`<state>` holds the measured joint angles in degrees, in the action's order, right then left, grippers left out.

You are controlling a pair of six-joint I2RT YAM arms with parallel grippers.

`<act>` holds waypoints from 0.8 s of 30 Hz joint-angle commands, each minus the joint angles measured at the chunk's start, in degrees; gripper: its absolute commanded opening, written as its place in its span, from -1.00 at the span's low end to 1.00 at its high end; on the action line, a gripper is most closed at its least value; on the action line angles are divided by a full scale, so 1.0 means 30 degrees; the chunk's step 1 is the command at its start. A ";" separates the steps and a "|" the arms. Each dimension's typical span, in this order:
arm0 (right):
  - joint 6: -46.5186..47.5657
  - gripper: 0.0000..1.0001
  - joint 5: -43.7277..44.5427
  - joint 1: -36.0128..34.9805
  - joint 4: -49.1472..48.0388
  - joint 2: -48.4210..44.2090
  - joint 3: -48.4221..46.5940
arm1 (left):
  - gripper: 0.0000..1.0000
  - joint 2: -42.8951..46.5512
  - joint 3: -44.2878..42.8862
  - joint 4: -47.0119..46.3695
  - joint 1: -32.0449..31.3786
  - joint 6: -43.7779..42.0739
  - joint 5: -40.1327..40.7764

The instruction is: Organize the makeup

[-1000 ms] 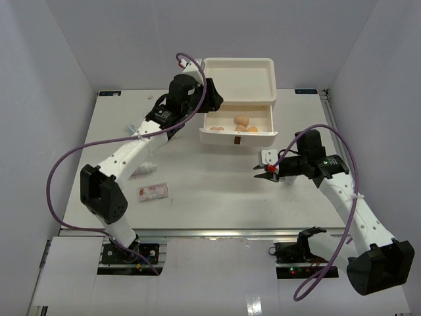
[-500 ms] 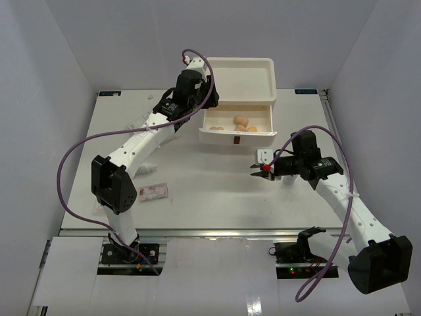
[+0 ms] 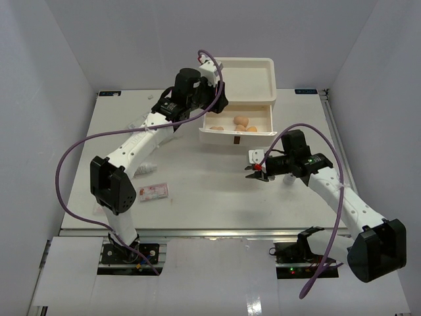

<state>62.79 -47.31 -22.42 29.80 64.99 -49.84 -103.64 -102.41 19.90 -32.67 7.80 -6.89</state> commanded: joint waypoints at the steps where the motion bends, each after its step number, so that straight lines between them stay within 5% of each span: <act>1: 0.0537 -0.24 0.0560 -0.0411 -0.0708 0.0194 -0.0515 | 0.28 -0.0377 -0.1902 -0.0207 0.0049 -0.4803 -0.3724; 24: 0.0486 -0.14 0.4008 -0.1315 -0.2778 0.2735 -0.2395 | 0.18 -0.4271 -0.4215 0.0738 0.0021 -0.8264 -0.6614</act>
<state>63.61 -37.19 -25.88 24.57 72.02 -54.11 -116.48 -113.43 19.07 -32.51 -14.17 -23.67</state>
